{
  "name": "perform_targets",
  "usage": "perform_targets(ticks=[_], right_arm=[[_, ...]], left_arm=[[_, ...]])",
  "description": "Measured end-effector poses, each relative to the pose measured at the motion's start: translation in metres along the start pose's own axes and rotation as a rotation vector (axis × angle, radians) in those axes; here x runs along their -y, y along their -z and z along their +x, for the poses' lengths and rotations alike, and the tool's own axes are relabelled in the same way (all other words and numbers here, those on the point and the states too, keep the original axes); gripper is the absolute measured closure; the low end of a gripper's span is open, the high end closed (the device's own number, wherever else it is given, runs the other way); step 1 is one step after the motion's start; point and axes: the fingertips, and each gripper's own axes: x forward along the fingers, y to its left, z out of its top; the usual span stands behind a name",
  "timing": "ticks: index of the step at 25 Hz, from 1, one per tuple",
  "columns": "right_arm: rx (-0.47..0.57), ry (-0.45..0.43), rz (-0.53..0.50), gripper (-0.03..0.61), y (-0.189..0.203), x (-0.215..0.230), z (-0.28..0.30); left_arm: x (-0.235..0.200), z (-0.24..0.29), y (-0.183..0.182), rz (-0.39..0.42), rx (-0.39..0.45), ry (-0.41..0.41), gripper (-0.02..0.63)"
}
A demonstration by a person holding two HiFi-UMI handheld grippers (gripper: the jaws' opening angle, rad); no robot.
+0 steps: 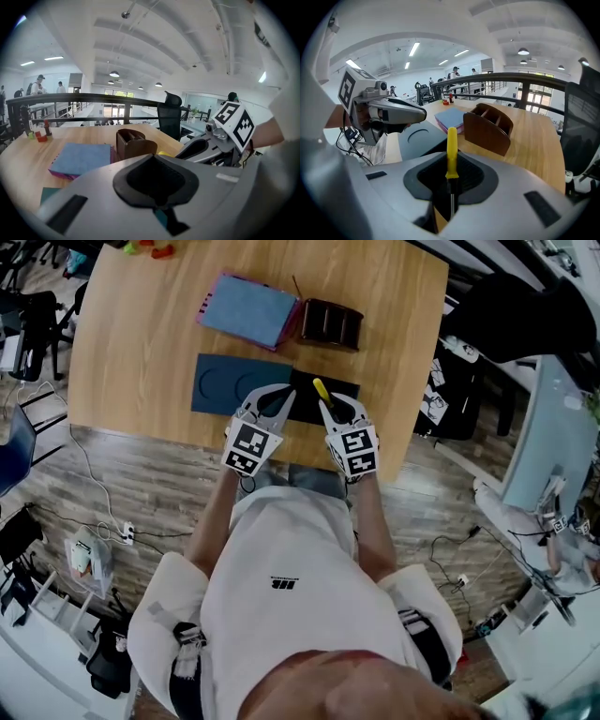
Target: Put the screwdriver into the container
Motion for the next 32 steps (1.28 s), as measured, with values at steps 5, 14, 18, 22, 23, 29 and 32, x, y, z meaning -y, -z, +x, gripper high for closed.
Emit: perform_targets(ticks=[5, 14, 18, 22, 23, 29, 32], right_arm=[[-0.043, -0.022, -0.008, 0.520, 0.011, 0.000, 0.015], [-0.137, -0.060, -0.041, 0.520, 0.029, 0.000, 0.041], [-0.161, -0.071, -0.043, 0.520, 0.038, -0.003, 0.047], [-0.187, -0.085, -0.039, 0.520, 0.042, -0.007, 0.054], [-0.194, -0.088, -0.038, 0.520, 0.044, -0.007, 0.056], [-0.237, -0.086, -0.030, 0.520, 0.051, -0.007, 0.064], [-0.254, -0.084, -0.033, 0.518, 0.052, -0.008, 0.068]], left_arm=[[-0.003, 0.006, 0.011, -0.015, -0.024, -0.007, 0.608], [-0.004, 0.016, 0.019, -0.027, -0.044, 0.004, 0.609], [-0.003, 0.019, 0.026, -0.032, -0.062, 0.009, 0.609], [-0.001, 0.022, 0.032, -0.039, -0.079, 0.015, 0.609], [-0.001, 0.023, 0.034, -0.039, -0.083, 0.017, 0.609], [-0.001, 0.024, 0.038, -0.044, -0.096, 0.021, 0.609], [-0.001, 0.023, 0.038, -0.046, -0.100, 0.019, 0.607]])
